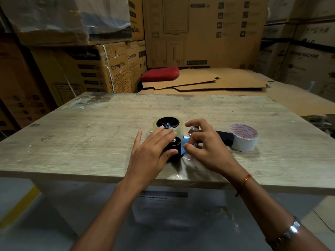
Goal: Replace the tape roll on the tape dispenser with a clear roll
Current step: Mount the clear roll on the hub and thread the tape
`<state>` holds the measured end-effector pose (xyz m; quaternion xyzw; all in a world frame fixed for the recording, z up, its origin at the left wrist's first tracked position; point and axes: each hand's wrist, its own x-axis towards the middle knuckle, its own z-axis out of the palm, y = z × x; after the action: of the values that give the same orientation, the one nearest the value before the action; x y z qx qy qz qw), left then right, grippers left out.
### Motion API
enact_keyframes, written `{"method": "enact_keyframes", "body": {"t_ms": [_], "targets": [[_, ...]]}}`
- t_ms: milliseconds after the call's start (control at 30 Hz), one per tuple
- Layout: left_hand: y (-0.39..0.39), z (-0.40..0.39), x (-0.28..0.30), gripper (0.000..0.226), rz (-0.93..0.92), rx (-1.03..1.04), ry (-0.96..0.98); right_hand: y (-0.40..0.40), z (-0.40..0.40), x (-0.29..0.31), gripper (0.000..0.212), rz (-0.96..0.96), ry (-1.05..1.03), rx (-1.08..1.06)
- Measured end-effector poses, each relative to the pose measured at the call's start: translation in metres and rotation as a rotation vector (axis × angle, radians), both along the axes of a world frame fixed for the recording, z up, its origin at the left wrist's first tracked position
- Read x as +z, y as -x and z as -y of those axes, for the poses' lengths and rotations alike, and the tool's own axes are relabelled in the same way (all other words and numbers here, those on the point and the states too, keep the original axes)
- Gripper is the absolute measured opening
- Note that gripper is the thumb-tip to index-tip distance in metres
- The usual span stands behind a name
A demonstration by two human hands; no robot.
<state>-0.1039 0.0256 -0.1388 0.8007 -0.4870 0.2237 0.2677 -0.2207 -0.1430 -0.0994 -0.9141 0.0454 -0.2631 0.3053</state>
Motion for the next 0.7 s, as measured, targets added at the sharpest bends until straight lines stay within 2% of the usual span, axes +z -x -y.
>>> {"method": "enact_keyframes", "body": {"t_ms": [233, 467, 700], "targets": [[-0.006, 0.007, 0.003, 0.053, -0.059, 0.003, -0.008, 0.001, 0.012, 0.010, 0.028, -0.092, -0.086, 0.077], [-0.011, 0.015, 0.012, 0.050, -0.120, 0.019, -0.047, -0.006, 0.023, 0.012, 0.025, -0.211, -0.007, 0.142], [-0.019, 0.021, 0.015, 0.048, -0.170, 0.018, -0.041, -0.005, 0.028, 0.010, 0.031, -0.217, -0.093, 0.210]]}}
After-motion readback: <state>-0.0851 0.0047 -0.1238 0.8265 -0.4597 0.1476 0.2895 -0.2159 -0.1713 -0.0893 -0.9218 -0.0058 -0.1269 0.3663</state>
